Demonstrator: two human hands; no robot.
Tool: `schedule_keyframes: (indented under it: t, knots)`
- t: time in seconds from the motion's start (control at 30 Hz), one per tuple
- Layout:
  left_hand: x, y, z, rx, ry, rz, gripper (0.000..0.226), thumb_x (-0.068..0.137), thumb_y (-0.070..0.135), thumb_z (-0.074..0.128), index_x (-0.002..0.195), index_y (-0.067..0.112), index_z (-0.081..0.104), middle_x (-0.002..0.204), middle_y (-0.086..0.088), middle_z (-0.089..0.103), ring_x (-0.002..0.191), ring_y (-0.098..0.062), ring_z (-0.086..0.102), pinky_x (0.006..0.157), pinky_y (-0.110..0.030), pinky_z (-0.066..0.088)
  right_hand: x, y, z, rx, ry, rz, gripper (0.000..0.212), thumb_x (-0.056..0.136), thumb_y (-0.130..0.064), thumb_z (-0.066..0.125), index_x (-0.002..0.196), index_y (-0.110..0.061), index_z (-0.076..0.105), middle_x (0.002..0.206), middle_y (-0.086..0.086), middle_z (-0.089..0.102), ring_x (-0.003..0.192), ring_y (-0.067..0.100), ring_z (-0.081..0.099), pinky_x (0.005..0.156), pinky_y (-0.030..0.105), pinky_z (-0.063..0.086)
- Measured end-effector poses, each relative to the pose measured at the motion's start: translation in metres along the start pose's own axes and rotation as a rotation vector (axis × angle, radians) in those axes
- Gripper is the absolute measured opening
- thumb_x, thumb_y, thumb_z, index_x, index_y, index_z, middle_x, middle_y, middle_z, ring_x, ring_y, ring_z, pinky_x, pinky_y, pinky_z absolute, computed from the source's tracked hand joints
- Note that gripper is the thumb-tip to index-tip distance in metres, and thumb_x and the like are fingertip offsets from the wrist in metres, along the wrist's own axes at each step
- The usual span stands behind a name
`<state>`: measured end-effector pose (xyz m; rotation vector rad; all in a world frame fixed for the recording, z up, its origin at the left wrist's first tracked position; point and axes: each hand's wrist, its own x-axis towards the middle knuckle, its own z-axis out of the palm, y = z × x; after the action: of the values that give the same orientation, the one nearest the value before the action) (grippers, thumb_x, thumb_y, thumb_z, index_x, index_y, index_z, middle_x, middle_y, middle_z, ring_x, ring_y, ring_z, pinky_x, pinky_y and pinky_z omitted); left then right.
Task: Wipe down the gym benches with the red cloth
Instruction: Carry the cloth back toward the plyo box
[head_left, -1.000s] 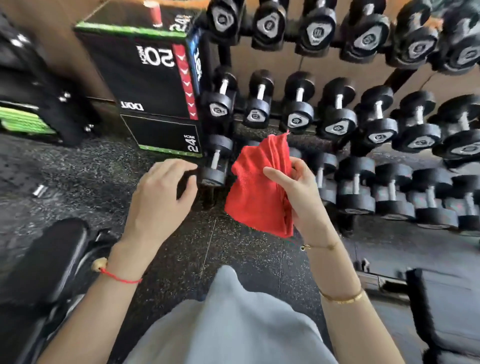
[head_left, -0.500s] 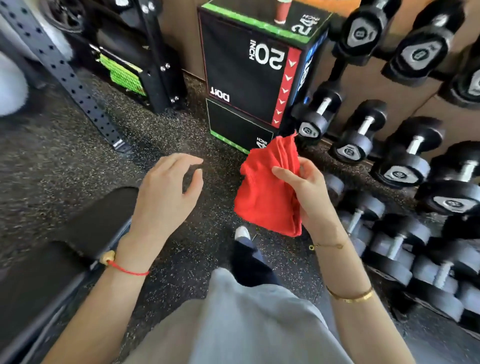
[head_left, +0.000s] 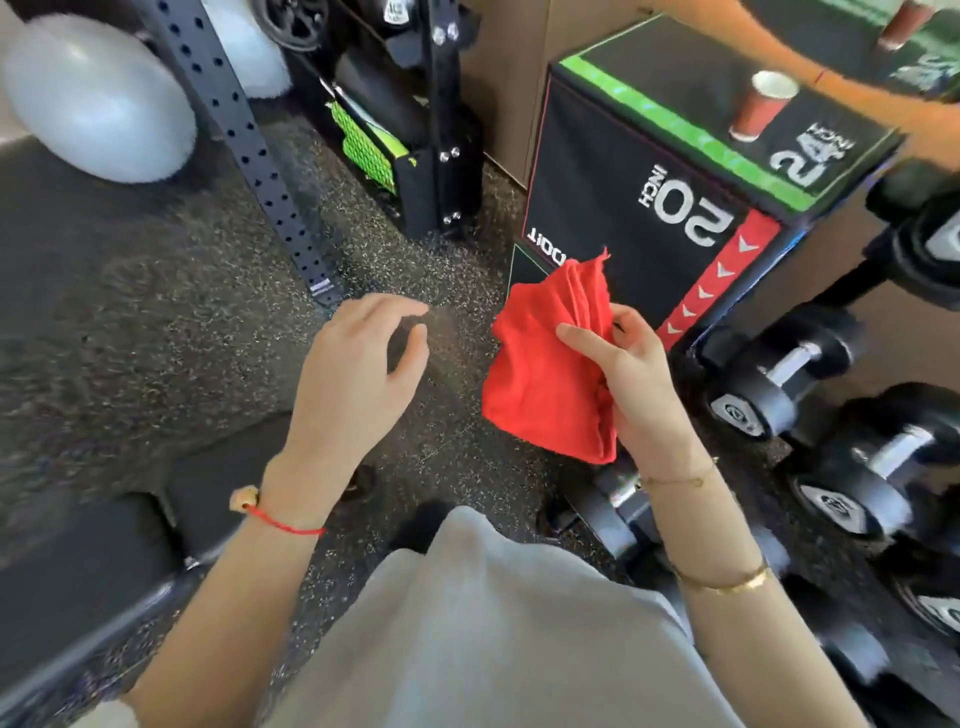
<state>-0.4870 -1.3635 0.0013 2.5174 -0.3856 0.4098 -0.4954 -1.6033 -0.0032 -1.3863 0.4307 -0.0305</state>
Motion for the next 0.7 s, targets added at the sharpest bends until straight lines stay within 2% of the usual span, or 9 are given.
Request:
schedule_keyframes:
  t: [0.17, 0.4, 0.7]
  knots:
    - [0.071, -0.035, 0.023, 0.016, -0.015, -0.061, 0.024, 0.095, 0.03, 0.054, 0.114, 0.02, 0.064, 0.117, 0.005, 0.065, 0.11, -0.015, 0.056, 0.095, -0.028, 0.042, 0.085, -0.014, 0.032, -0.033, -0.057, 0.032, 0.052, 0.068, -0.022, 0.082, 0.113, -0.011, 0.06, 0.112, 0.015, 0.068, 0.105, 0.031, 0.067, 0.095, 0.05, 0.053]
    - [0.194, -0.106, 0.047, 0.002, -0.061, -0.042, 0.024, 0.096, 0.03, 0.052, 0.115, 0.019, 0.063, 0.117, 0.006, 0.064, 0.112, -0.015, 0.054, 0.093, -0.028, 0.043, 0.207, -0.026, 0.094, -0.024, -0.036, 0.044, 0.044, 0.073, -0.019, 0.081, 0.111, -0.013, 0.061, 0.112, 0.014, 0.069, 0.103, 0.029, 0.068, 0.094, 0.049, 0.054]
    - [0.387, -0.204, 0.057, -0.004, -0.073, 0.116, 0.022, 0.096, 0.022, 0.055, 0.114, 0.015, 0.065, 0.118, 0.002, 0.065, 0.112, -0.015, 0.055, 0.098, -0.025, 0.042, 0.36, -0.065, 0.192, 0.05, 0.077, 0.004, 0.048, 0.075, -0.02, 0.081, 0.116, -0.012, 0.058, 0.112, 0.012, 0.069, 0.104, 0.027, 0.068, 0.095, 0.05, 0.053]
